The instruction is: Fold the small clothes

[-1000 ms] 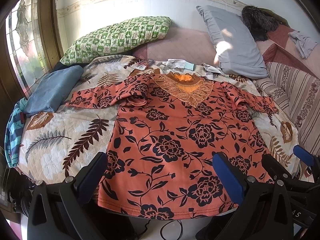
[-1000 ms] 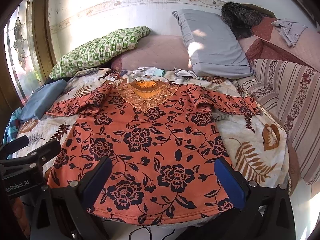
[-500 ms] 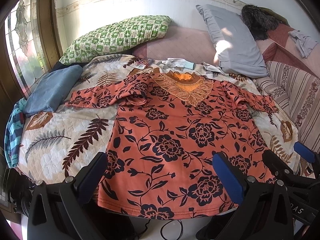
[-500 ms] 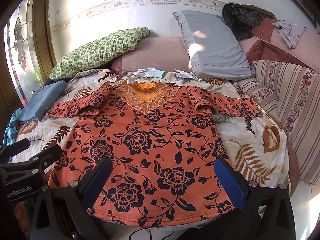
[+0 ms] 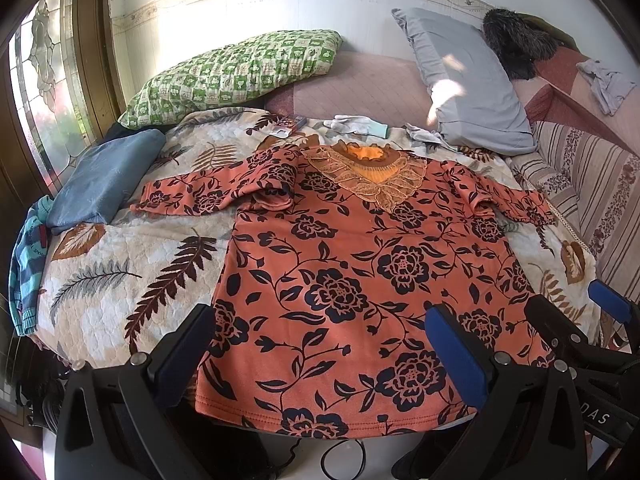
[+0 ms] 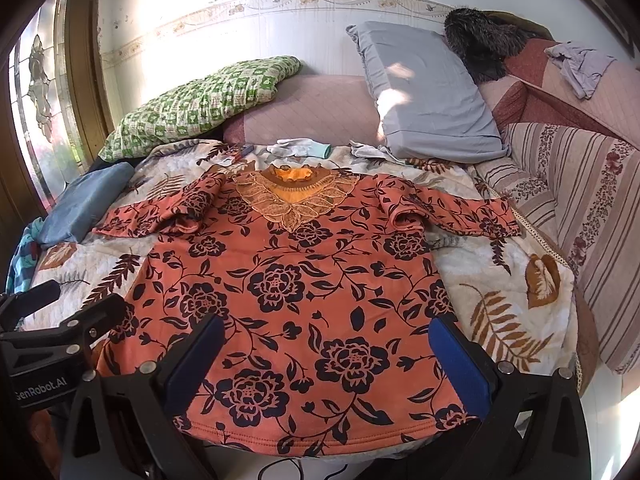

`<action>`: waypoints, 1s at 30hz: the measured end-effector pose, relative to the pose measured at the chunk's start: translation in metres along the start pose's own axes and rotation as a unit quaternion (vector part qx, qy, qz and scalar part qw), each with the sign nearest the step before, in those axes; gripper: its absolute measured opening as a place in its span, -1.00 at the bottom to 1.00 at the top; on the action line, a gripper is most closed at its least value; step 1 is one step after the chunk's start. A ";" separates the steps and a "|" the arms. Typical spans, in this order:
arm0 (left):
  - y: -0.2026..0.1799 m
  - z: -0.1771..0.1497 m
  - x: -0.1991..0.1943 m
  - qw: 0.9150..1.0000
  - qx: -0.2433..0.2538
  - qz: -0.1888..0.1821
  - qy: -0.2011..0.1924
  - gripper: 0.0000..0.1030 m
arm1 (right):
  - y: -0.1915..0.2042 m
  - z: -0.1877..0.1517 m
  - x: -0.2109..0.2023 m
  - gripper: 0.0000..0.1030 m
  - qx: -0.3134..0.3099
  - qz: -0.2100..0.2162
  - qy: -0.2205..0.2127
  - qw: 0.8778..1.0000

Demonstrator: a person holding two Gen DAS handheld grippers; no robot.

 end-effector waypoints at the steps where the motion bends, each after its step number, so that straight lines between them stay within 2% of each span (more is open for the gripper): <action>1: 0.000 0.000 0.000 1.000 0.000 0.000 0.000 1.00 | 0.000 0.000 0.000 1.00 0.000 0.000 0.000 1.000; 30: 0.000 -0.003 0.001 1.000 -0.001 -0.002 0.006 1.00 | -0.002 0.000 0.000 1.00 0.000 -0.002 0.000 1.000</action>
Point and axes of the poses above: each gripper's, at about its wrist camera, not at the fingertips, and x roughly the way its jaws point, y to its left, z to its top, the point moved 8 cm from there along x, roughly the way its jaws point, and after that the axes turned 14 degrees about -y, right-handed, at the moved point
